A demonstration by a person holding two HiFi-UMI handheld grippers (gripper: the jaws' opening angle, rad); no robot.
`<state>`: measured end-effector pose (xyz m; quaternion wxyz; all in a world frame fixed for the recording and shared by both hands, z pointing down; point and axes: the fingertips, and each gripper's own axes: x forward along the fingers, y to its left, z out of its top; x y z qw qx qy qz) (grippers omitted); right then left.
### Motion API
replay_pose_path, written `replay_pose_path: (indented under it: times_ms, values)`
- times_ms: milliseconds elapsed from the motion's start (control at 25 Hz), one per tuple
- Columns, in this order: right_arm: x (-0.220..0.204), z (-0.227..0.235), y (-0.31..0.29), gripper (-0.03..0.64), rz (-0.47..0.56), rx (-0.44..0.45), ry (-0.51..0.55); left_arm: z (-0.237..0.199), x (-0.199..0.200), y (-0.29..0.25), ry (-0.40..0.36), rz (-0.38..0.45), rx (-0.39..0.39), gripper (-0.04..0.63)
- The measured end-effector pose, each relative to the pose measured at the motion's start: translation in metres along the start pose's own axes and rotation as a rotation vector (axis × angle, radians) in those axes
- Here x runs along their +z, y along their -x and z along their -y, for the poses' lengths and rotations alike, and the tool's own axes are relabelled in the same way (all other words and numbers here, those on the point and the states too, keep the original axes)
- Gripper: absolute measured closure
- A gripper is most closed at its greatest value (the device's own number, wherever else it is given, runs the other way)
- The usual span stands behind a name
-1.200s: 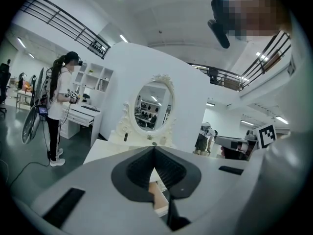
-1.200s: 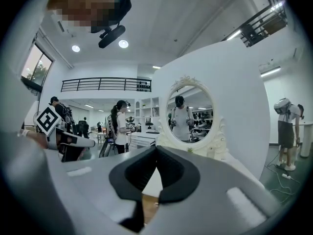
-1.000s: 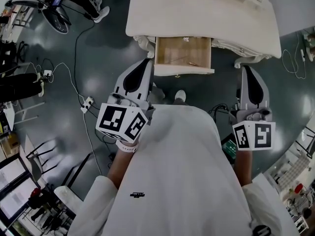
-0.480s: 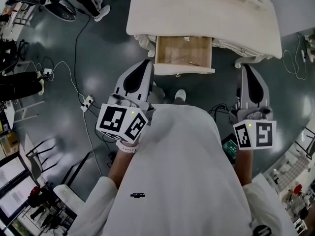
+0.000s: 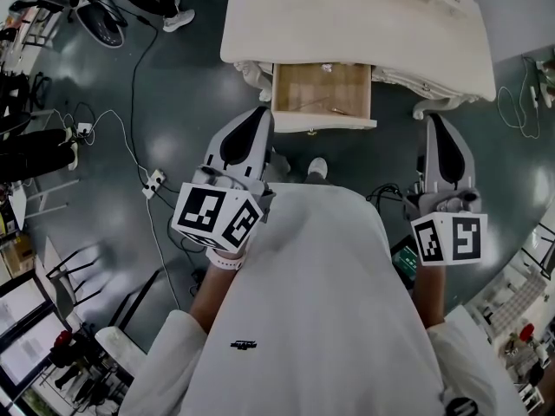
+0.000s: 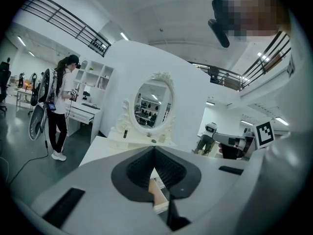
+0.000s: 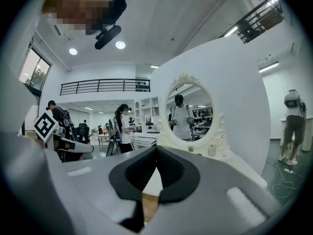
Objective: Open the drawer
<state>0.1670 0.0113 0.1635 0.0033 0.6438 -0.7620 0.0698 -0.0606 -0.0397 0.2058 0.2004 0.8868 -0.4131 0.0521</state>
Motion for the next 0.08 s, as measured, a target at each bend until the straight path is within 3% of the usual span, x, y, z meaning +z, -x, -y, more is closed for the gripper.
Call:
replay_pose_path:
  times_ms: [80]
  values:
    - [0.0009, -0.0007, 0.0010, 0.606, 0.002, 0.000, 0.000, 0.0015, -0.0004, 0.0007, -0.002, -0.004, -0.004, 0.586]
